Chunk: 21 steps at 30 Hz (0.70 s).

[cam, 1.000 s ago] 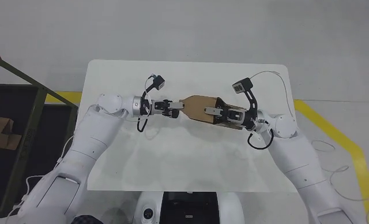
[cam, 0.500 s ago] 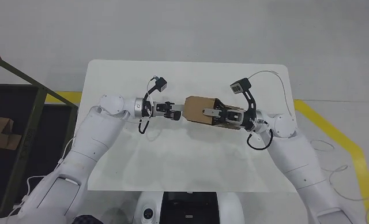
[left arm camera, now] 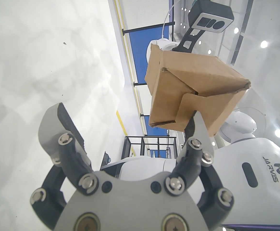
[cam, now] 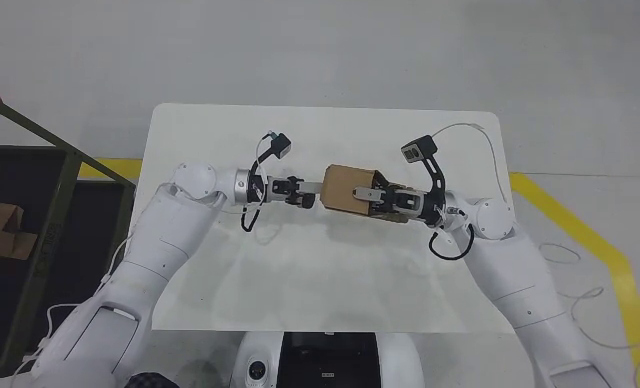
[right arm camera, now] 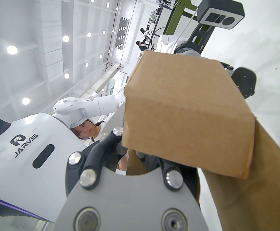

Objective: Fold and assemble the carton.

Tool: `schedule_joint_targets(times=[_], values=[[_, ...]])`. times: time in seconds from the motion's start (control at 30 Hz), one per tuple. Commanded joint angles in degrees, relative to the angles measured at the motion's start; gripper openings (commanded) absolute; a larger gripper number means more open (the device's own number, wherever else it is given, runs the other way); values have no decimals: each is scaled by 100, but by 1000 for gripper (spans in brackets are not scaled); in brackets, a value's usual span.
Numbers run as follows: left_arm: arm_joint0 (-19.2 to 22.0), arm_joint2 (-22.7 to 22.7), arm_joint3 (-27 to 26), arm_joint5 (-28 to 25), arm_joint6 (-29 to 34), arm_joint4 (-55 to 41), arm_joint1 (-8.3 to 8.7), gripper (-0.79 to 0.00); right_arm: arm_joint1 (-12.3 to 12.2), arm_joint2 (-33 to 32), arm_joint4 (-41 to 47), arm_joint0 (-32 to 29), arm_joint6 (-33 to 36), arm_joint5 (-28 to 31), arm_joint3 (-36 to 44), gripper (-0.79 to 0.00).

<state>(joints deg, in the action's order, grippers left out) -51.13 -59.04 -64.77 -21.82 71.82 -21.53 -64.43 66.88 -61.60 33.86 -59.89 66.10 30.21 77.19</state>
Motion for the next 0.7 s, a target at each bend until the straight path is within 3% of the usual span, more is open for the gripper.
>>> schedule_joint_targets(times=[0.0, 0.67], values=[[-12, -1, -32, -2, 8, 13, 5, 0, 2, 5, 6, -7, 9, 3, 2, -785], [7, 118, -289, 11, 73, 65, -3, 0, 30, 59, 42, -11, 65, -16, -60, -785]])
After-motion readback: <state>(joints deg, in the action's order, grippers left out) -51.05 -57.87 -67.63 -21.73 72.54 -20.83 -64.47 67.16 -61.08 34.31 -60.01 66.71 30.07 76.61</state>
